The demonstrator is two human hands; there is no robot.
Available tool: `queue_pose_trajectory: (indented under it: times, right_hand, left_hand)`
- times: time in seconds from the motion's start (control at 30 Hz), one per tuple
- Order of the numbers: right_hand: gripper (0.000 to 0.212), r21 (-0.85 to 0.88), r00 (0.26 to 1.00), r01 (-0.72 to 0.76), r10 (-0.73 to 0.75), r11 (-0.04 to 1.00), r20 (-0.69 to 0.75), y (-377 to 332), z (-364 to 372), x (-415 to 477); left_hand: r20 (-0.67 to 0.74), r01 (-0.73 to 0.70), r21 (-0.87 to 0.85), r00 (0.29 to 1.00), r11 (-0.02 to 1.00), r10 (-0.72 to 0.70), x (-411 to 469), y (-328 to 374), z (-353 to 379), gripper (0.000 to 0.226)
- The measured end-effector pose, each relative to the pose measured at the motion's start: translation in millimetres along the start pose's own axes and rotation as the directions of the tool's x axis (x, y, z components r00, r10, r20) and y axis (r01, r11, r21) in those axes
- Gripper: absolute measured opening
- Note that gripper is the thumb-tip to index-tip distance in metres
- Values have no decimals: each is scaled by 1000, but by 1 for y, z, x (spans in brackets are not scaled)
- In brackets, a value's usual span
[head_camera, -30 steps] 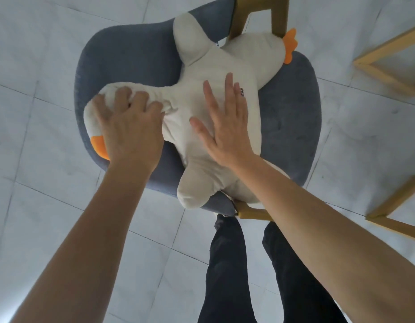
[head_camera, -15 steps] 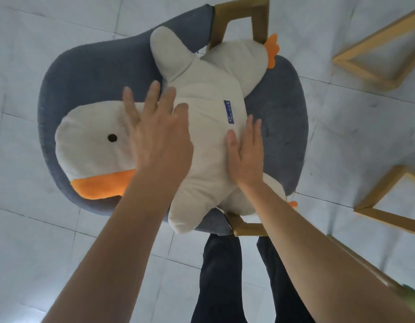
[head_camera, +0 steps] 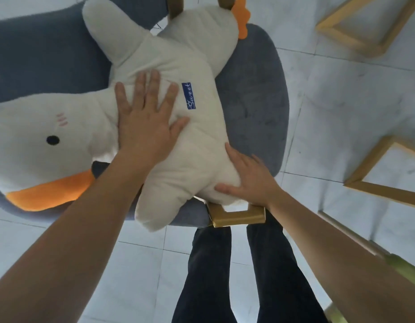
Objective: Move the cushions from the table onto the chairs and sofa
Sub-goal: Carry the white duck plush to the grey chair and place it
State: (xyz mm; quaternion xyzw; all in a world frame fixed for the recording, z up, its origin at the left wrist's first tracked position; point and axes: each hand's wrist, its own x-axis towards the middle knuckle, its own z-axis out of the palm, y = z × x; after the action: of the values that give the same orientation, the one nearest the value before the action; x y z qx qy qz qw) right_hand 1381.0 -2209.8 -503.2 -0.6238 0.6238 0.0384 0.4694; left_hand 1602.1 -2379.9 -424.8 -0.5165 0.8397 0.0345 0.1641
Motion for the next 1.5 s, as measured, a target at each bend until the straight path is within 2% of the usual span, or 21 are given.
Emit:
queue_pose_trajectory:
  times: [0.07, 0.17, 0.23, 0.3, 0.33, 0.4, 0.47, 0.53, 0.57, 0.63, 0.7, 0.73, 0.8, 0.9, 0.97, 1.07, 1.17, 1.27, 1.33, 1.4, 1.5]
  right_hand:
    - [98, 52, 996, -69, 65, 996, 68, 20, 2, -2]
    - [92, 55, 988, -97, 90, 994, 126, 18, -6, 11]
    - [84, 157, 989, -117, 102, 981, 104, 6, -14, 18]
    - [84, 392, 978, -155, 198, 907, -69, -11, -28, 29]
    - [84, 473, 946, -155, 269, 867, -183, -21, -37, 39]
    - [77, 552, 862, -132, 370, 823, -346, -42, -64, 68]
    - [79, 504, 804, -55, 337, 862, -489, -67, -95, 102]
    - [84, 296, 755, 27, 174, 955, -632, -88, -121, 139]
    - [85, 179, 754, 41, 88, 983, -651, -94, -128, 158]
    - [88, 10, 845, 14, -7, 1000, -534, -97, -136, 191]
    - [91, -75, 942, -44, 16, 996, -334, -92, -137, 213]
    - [92, -109, 959, -65, 32, 992, -282, -90, -137, 219]
    - [90, -147, 961, -84, 41, 986, -274, -91, -139, 219]
    - [76, -84, 917, -43, 6, 996, -399, -95, -139, 200]
    - [71, 7, 892, 70, -59, 998, -448, -95, -129, 176]
    - [63, 36, 898, 188, -157, 982, -410, -88, -89, 127]
    - [66, -35, 903, 154, -155, 988, -401, -77, -54, 112]
    - [68, -49, 944, 76, -87, 996, -319, -81, -57, 133]
    - [69, -37, 949, 75, -83, 996, -305, -87, -63, 137]
    - [69, 8, 929, 117, -106, 993, -354, -89, -65, 123]
    - [68, 113, 917, 171, -116, 979, -381, -74, -59, 79]
  left_hand:
    - [7, 2, -12, 1000, 1000, -2, 6, 13, 2, 72]
    - [22, 43, 4, 999, 999, -43, 10, 26, -2, 69]
    - [-67, 78, -42, 995, 996, -80, 0, 28, -9, 62]
    - [-183, 85, -109, 978, 990, -104, -27, 32, -13, 56]
    - [-191, 75, -115, 977, 991, -96, -43, 35, -11, 58]
    - [-113, 46, -72, 992, 996, -54, -70, 37, 0, 70]
    - [-81, 33, -49, 996, 998, -37, -76, 33, 11, 77]
    - [-97, 56, -52, 993, 997, -61, -67, 33, 16, 79]
    - [-117, 61, -60, 991, 996, -68, -63, 35, 17, 79]
    - [-160, 63, -84, 984, 995, -75, -60, 38, 23, 79]
    - [-194, 49, -83, 979, 995, -64, -60, 35, 28, 78]
    - [-198, 45, -84, 978, 995, -61, -58, 32, 29, 78]
    - [-197, 45, -101, 978, 994, -65, -51, 31, 32, 79]
    - [-167, 34, -138, 984, 990, -57, -50, 32, 30, 77]
    - [-160, 27, -144, 986, 989, -51, -53, 28, 26, 73]
    - [-174, 5, -145, 984, 989, -30, -59, 24, 20, 67]
    - [-158, -23, -101, 987, 995, 6, -65, 27, 19, 64]
    - [-126, -41, -43, 991, 998, 35, -74, 31, 21, 61]
    - [-149, -11, -70, 989, 997, 0, -83, 31, 18, 59]
    - [-172, 27, -130, 984, 991, -50, -101, 35, 14, 57]
    - [-141, 106, -178, 981, 978, -132, -143, 52, 15, 56]
